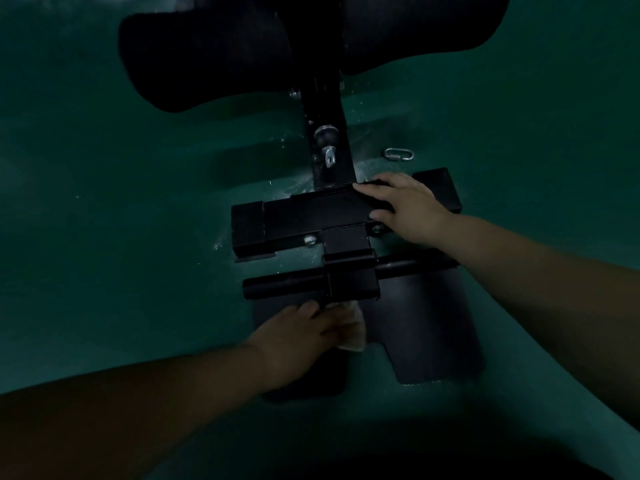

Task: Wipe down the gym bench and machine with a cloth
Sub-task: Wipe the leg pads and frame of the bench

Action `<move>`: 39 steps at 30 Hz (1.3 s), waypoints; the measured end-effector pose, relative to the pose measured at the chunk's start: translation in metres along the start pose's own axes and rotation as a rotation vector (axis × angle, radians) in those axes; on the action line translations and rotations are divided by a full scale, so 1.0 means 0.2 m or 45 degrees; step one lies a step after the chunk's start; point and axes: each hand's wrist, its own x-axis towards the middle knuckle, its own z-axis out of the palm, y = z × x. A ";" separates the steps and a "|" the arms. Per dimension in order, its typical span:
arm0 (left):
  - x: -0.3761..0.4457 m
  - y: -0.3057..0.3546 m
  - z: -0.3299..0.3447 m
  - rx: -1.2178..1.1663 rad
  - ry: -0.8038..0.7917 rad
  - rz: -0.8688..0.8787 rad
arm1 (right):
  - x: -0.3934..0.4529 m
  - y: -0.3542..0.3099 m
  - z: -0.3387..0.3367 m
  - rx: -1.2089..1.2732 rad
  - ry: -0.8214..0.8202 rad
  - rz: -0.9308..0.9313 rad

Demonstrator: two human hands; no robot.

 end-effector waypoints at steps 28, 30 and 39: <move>-0.32 -0.42 -0.03 -0.155 0.416 -0.083 | -0.01 -0.05 0.02 -0.037 0.096 0.026; -0.24 -0.42 -0.08 -0.296 0.594 -0.249 | 0.00 -0.05 0.03 -0.074 0.122 0.024; 0.17 -0.38 -0.29 -0.072 0.360 -0.356 | 0.01 -0.05 0.06 -0.073 0.180 0.005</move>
